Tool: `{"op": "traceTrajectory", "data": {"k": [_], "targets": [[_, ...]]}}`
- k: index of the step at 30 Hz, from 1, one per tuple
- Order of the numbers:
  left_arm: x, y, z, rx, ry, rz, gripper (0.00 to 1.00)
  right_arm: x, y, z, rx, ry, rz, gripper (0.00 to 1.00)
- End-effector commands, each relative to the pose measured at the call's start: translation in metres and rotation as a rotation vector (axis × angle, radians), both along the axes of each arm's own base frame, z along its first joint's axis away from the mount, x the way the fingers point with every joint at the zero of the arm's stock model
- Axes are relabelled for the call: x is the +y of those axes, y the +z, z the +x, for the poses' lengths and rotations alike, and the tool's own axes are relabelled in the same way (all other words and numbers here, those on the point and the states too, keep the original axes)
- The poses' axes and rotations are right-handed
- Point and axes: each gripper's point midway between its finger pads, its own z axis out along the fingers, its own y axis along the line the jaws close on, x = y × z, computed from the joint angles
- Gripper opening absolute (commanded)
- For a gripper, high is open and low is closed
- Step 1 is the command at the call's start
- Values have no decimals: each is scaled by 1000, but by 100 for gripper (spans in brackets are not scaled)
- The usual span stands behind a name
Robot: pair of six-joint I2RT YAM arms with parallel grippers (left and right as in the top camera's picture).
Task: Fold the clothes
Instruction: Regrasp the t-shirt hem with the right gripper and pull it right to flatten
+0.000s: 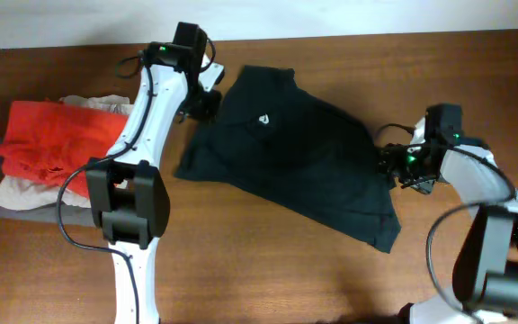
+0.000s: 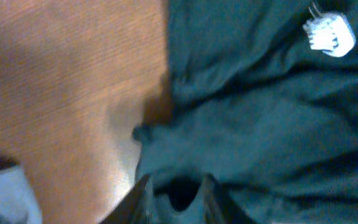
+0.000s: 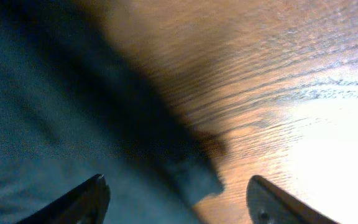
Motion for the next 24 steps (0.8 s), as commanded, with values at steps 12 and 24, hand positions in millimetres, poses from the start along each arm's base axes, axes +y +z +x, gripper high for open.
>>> {"op": "traceTrajectory", "data": {"k": [12,24], "targets": [[-32,-98,-10,150,-115,11,14,3,-36,-12,106,-15,99,25],[-27,-126,-23,233,-114,31,13,-25,-13,6,15,-6,56,4]]}}
